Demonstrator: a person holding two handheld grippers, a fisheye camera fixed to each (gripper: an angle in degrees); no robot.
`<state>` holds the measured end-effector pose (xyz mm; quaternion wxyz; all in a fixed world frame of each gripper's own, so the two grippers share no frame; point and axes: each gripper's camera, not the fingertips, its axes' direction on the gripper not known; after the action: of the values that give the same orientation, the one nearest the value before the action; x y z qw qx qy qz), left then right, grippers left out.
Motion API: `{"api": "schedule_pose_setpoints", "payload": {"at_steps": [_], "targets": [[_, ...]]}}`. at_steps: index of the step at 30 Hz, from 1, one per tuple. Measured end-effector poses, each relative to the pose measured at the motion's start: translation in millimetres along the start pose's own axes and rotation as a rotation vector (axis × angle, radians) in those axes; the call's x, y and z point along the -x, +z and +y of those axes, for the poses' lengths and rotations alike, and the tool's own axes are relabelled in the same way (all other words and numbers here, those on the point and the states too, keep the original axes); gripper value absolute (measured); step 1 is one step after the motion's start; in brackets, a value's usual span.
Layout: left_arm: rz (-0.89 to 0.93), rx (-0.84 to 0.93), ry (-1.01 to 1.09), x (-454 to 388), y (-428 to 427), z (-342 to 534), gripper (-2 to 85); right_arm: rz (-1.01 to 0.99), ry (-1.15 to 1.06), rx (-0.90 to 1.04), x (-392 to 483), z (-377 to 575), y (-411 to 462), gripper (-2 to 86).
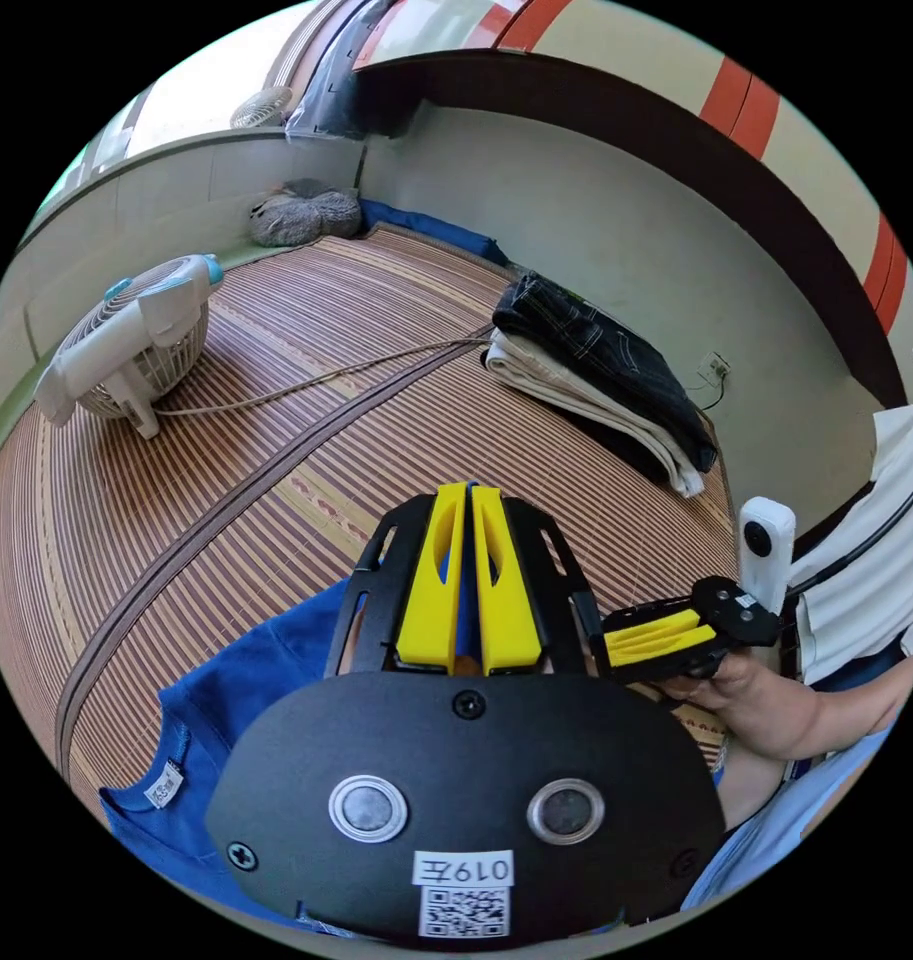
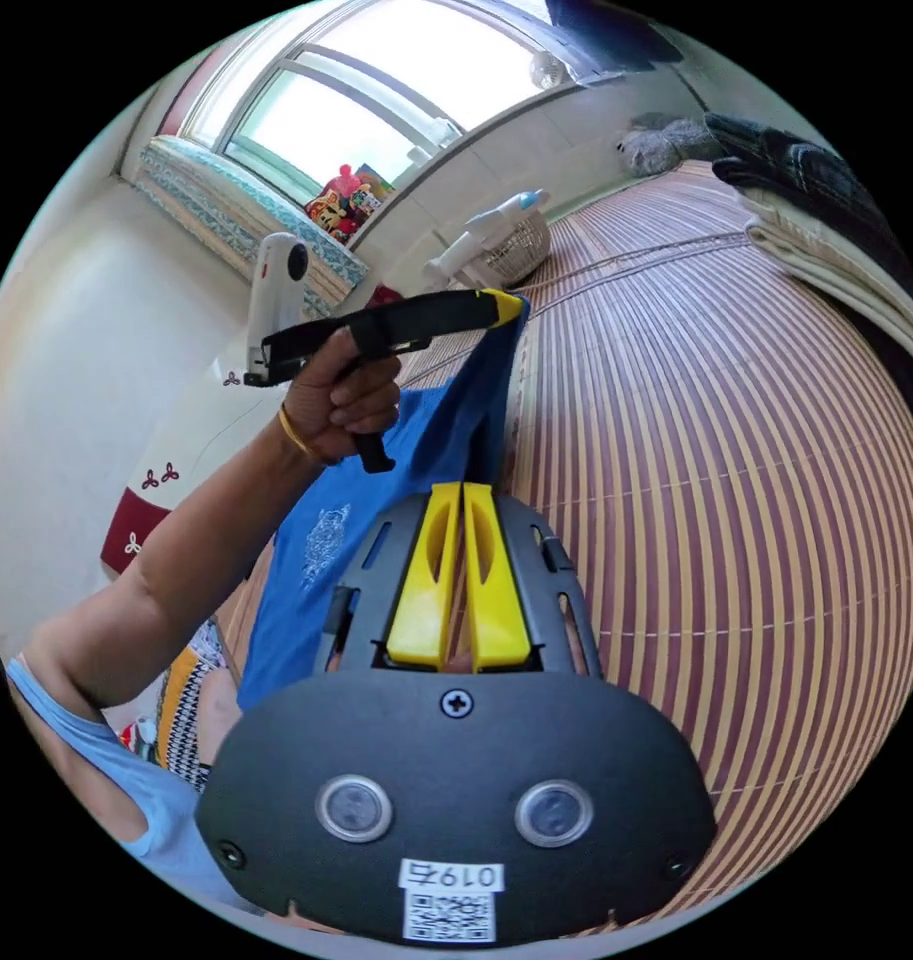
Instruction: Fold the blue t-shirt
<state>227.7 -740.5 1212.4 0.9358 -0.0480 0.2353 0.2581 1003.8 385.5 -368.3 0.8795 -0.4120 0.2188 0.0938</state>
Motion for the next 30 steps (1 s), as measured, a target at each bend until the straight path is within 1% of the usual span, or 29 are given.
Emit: {"api": "schedule_pose_setpoints", "payload": {"at_steps": [3,7,12,14,16,19,24,27,28,30], "targets": [[-0.036,0.032,-0.015,4.6,11.9,-6.5,1.1,0.108,-0.065,-0.01,29.3,3.4,4.5,-0.6],[-0.067,0.101,-0.04,7.7,36.9,-18.2,1.1,0.366,-0.121,0.054,71.7,9.0,31.6,-0.9],[-0.092,0.17,-0.161,28.1,63.4,-28.3,0.9,0.469,-0.208,0.043,110.8,21.2,57.8,-1.0],[-0.037,0.177,-0.229,44.7,71.2,-28.7,0.9,0.523,-0.274,0.034,129.3,27.1,69.2,-1.0],[-0.015,0.161,-0.26,55.1,72.3,-28.3,1.0,0.554,-0.282,0.053,133.9,28.2,79.5,-1.0],[-0.011,0.154,-0.216,56.6,73.1,-31.2,1.4,0.556,-0.213,0.095,121.0,22.7,92.7,-1.0],[-0.018,0.163,-0.138,49.2,75.7,-44.7,3.4,0.522,-0.147,0.086,108.9,18.5,93.8,-1.0],[-0.135,0.228,-0.056,36.2,87.3,-56.3,6.0,0.47,-0.089,0.114,98.8,16.9,96.6,-0.9],[-0.19,0.264,0.004,25.2,94.1,-60.1,7.0,0.451,-0.073,0.119,95.3,16.3,96.1,-0.9],[-0.23,0.294,0.073,9.9,100.6,-65.5,8.0,0.424,-0.043,0.118,90.5,15.9,95.0,-0.9]]}}
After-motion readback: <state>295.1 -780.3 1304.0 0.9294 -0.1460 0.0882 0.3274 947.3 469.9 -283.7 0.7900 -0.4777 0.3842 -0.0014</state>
